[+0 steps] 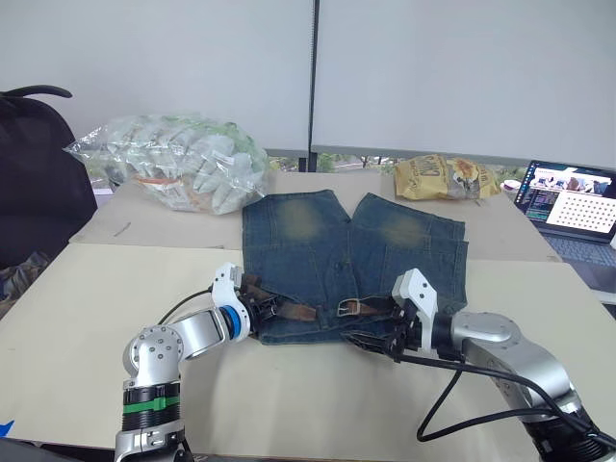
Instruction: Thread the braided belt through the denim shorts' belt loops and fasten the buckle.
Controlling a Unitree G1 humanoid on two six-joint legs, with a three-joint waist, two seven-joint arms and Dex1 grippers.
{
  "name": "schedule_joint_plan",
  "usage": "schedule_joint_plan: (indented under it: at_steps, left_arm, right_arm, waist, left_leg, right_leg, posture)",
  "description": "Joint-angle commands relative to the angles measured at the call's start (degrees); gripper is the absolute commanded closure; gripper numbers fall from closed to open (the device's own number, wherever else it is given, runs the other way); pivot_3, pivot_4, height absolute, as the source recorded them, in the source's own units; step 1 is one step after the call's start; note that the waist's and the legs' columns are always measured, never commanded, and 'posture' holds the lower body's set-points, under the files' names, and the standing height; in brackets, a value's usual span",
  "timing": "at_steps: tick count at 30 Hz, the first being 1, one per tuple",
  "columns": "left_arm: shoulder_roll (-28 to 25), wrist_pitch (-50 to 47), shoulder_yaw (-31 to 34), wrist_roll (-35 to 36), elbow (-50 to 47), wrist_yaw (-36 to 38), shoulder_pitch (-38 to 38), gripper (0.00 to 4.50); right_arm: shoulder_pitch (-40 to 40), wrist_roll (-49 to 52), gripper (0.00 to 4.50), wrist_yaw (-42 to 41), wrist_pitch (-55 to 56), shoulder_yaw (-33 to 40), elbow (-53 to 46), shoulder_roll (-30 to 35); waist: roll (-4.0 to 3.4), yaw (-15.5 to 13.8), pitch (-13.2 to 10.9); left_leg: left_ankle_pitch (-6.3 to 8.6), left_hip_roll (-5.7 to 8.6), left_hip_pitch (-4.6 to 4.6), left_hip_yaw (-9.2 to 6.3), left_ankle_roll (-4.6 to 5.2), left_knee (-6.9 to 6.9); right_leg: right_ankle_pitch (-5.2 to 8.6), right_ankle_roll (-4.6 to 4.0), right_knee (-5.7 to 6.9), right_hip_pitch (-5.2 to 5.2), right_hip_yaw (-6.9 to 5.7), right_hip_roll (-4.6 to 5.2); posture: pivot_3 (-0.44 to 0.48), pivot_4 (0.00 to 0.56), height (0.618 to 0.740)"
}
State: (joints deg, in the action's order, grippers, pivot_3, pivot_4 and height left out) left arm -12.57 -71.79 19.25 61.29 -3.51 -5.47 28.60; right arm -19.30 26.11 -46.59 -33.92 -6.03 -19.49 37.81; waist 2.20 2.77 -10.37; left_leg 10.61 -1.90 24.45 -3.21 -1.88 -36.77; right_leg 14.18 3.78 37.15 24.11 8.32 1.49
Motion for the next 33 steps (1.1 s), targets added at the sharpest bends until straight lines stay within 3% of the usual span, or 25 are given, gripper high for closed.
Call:
schedule_joint_plan:
  at_steps: [1,8,20,33]
  left_arm:
    - [1.2,-2.5,0.6,1.9,-2.3,-2.1,0.4,4.5]
    - [3.1,0.1,0.3,-1.3,-2.2,-4.3,-0.4,4.5]
    - [13.8,3.7,-2.5,-2.5,-3.5,-6.2,-0.2,4.5]
    - [12.1,6.4,-8.9,-9.5,-2.4,0.5,-2.6,4.5]
  right_arm:
    - [0.2,0.6,0.06,0.5,0.0,1.7,-2.4,-0.3]
    - [1.0,1.0,0.06,1.0,-0.3,2.0,-3.0,-0.5]
    - [1.5,1.7,0.06,5.8,-9.1,-0.3,-5.5,-3.5]
    - [-0.4,2.0,0.06,18.5,-25.2,1.9,-3.9,-12.9]
  waist:
    - [0.0,-0.1,0.0]
    - [0.01,-0.1,0.0]
    - [0.02,-0.3,0.0]
    - [0.02,-0.3,0.0]
  left_leg:
    - [0.0,0.0,0.0,0.0,0.0,0.0]
    - [0.0,0.0,0.0,0.0,0.0,0.0]
    - [-0.01,0.04,-0.02,0.0,-0.01,-0.01]
    - [-0.01,0.05,-0.03,0.0,-0.02,-0.02]
  right_leg:
    - [0.0,0.0,0.0,0.0,0.0,0.0]
    - [0.0,0.0,0.0,-0.01,0.0,0.0]
    - [-0.01,0.0,-0.02,-0.07,0.01,0.01]
    - [-0.01,0.01,-0.01,-0.07,0.02,0.01]
  posture:
    - [0.0,0.15,0.74]
    - [0.0,0.15,0.74]
    - [0.0,0.15,0.74]
    - [0.0,0.15,0.74]
